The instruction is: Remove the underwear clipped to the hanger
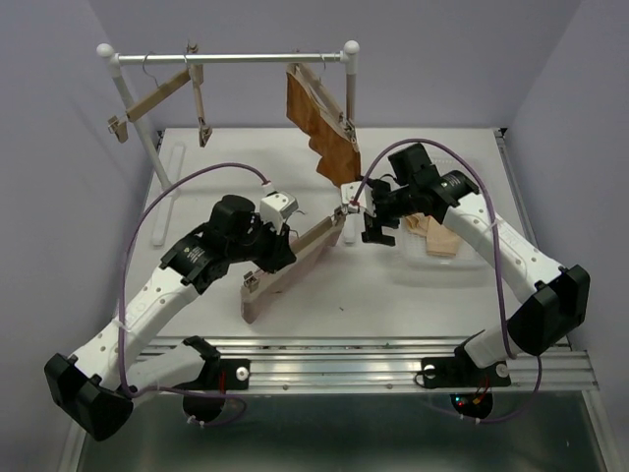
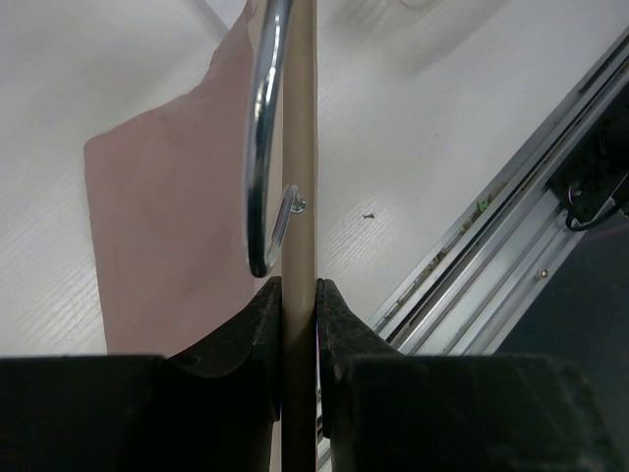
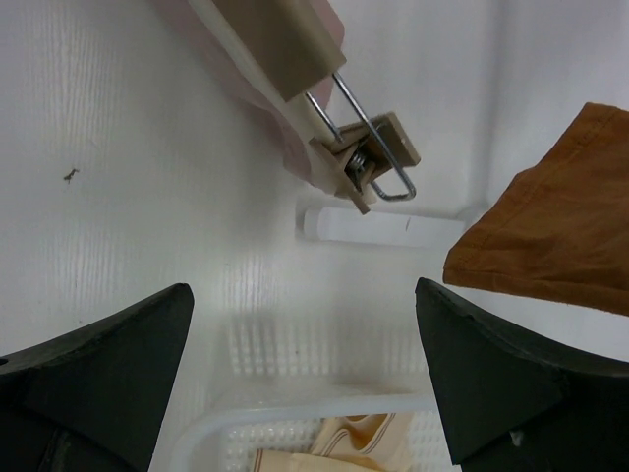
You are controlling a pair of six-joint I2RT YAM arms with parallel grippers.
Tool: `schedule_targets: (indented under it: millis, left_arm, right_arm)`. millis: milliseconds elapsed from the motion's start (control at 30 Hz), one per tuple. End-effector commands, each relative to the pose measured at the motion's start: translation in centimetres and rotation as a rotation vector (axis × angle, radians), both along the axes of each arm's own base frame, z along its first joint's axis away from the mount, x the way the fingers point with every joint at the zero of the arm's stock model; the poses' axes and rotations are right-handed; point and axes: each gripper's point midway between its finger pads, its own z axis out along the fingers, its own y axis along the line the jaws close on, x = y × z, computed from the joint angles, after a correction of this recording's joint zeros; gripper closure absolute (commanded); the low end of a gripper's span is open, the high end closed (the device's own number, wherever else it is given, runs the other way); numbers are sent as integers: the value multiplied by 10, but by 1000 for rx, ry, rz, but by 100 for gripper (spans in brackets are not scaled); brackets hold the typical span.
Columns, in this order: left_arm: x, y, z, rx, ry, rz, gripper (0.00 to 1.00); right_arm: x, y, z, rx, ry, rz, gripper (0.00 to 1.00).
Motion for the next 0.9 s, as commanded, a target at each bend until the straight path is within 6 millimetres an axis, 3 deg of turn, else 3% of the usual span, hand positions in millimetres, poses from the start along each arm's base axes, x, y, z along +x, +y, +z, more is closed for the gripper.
schedule_targets:
  millis: [0, 200, 300, 867]
  left_arm:
    - [-2, -21, 0, -12, -34, -91, 100]
    - [0, -36, -10, 32, -56, -131, 100]
    - [0, -42, -3, 24, -90, -153, 100]
    - [-1, -41, 1, 41, -103, -150, 100]
  right_arm:
    - [-14, -7, 17, -60, -84, 165, 0]
    - [-18, -3, 31, -56, -105, 239, 0]
    - [-20, -1, 26, -62, -63, 255, 0]
    - [-24, 5, 16, -58, -4, 303, 0]
